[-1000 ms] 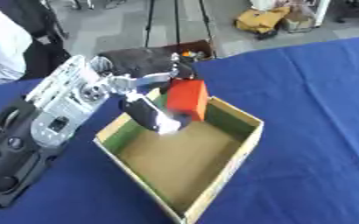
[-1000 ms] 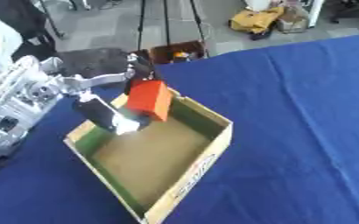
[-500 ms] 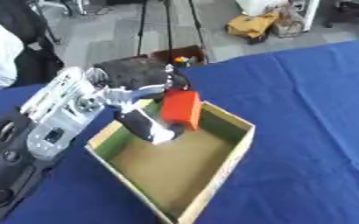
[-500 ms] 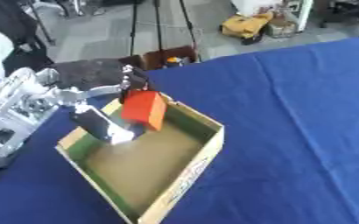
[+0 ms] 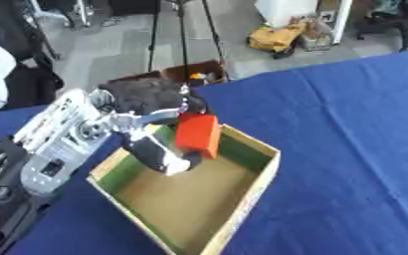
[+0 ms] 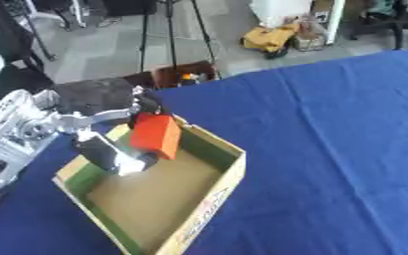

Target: Pick up objects on the table and place them in the box.

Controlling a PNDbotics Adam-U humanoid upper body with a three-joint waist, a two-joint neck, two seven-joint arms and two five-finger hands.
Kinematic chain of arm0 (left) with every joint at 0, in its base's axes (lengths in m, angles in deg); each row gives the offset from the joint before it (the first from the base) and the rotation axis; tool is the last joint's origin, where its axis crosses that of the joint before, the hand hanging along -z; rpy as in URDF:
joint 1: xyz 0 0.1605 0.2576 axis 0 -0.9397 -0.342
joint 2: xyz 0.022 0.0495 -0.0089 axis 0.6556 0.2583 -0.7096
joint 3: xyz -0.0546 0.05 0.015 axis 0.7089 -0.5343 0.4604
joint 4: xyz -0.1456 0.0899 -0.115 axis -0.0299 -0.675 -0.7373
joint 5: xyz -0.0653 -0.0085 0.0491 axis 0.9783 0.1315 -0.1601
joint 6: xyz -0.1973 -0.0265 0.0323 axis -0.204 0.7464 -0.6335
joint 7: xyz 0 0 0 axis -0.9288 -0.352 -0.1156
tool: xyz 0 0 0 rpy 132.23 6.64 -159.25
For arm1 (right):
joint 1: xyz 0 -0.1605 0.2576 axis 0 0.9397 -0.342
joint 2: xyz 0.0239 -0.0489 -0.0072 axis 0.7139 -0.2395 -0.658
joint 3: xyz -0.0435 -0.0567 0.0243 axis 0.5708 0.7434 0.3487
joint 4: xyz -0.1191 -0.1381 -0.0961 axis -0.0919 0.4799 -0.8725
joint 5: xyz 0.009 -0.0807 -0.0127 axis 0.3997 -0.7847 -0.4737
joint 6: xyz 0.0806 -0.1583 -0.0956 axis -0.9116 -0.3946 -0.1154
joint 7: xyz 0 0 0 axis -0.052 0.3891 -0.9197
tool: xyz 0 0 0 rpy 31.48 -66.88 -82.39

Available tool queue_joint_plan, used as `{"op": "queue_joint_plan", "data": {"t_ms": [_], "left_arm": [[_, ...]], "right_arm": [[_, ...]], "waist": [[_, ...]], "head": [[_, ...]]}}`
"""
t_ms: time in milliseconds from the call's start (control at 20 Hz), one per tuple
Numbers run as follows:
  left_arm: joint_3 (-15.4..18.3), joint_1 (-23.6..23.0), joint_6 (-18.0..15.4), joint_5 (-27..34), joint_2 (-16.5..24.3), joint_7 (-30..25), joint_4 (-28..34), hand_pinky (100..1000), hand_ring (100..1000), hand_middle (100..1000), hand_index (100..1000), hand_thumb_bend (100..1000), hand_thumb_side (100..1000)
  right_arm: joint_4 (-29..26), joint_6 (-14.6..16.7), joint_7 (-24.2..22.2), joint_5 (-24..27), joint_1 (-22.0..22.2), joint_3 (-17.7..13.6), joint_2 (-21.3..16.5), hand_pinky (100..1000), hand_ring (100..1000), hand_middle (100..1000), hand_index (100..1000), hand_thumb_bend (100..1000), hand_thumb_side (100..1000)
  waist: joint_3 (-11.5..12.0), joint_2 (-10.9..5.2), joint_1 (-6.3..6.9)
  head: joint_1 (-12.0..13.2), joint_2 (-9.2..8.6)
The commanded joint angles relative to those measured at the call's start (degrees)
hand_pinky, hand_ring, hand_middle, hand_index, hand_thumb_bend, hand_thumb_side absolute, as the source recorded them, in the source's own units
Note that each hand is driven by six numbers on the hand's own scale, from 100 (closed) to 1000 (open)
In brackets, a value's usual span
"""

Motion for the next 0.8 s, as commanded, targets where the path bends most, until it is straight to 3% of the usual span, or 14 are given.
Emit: {"op": "queue_joint_plan", "data": {"t_ms": [50,400,800], "left_arm": [[2.1,0.6,0.5,-0.1,0.8,0.5,0.5,189,442,453,791,100,361],[5.8,0.1,2.6,-0.6,1.2,2.9,-1.9,181,434,442,789,100,361],[5.0,1.6,1.5,-0.2,0.4,2.4,-1.4,186,439,446,789,100,361]], "right_arm": [[-1.0,-0.1,0.3,-0.3,-0.6,-0.4,-0.7,744,696,785,739,100,559],[-1.0,-0.1,0.5,-0.5,-0.5,-0.5,-0.8,743,695,785,739,100,559],[-1.0,-0.3,0.6,-0.5,-0.6,-0.3,-0.6,743,694,786,738,100,559]], "waist": [[-0.1,-0.75,-1.52],[0.0,-0.80,-1.42],[-0.5,-0.69,-1.37]], "head": [[-0.1,-0.83],[-0.7,-1.11],[-0.3,-1.40]]}}
